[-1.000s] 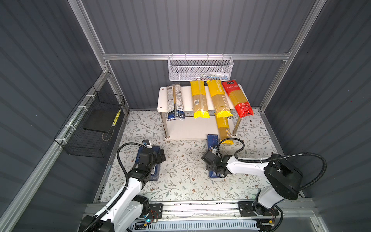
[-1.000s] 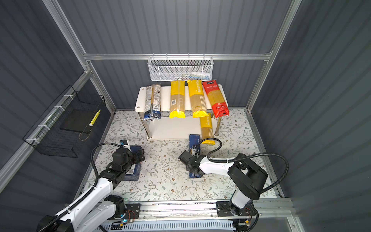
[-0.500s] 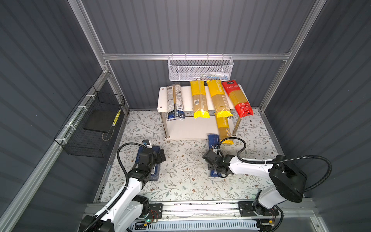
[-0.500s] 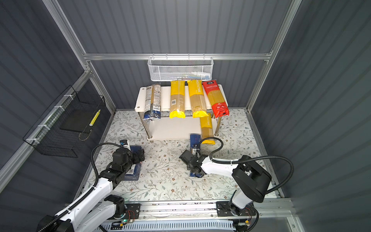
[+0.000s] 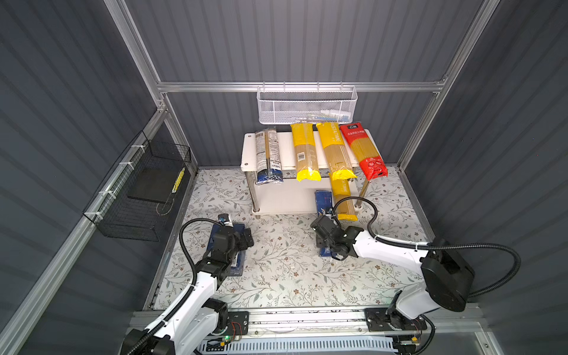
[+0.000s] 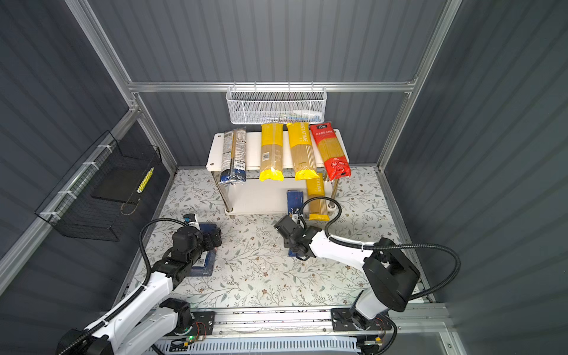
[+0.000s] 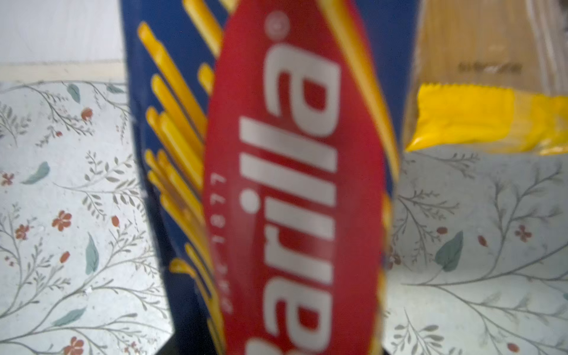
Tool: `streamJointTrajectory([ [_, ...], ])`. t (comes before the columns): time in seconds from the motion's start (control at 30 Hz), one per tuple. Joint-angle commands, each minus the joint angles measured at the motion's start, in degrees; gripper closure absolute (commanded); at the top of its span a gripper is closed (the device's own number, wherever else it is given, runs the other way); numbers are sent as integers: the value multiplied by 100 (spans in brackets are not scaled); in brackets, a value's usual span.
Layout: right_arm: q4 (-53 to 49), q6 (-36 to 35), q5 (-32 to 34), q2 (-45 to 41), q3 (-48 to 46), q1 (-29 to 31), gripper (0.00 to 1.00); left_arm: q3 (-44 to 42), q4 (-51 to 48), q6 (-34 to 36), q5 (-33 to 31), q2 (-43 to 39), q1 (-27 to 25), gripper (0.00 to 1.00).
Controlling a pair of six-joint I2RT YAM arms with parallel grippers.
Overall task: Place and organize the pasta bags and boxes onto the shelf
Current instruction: 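Stand the spaghetti box against the shelf front beside the yellow bag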
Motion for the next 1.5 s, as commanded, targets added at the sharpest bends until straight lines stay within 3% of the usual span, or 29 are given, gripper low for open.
streamJointTrajectory([
  [0.0, 359, -435, 306, -126, 466, -197, 51, 44, 23, 106, 48, -55, -12, 1],
  [0.53, 509, -1397, -287, 943, 1818, -1135, 50, 52, 52, 108, 135, -28, -12, 1],
  [0.9, 461, -1301, -442, 1575, 2455, -1442, 50, 35, 75, 97, 199, -46, -12, 1],
  [1.27, 560, -1023, -515, 1538, 2228, -1515, 42, 34, 105, 113, 143, 20, -15, 1],
  [1.47, 489, -998, -562, 1297, 1968, -1503, 33, 28, 85, 109, 126, -10, -17, 1],
])
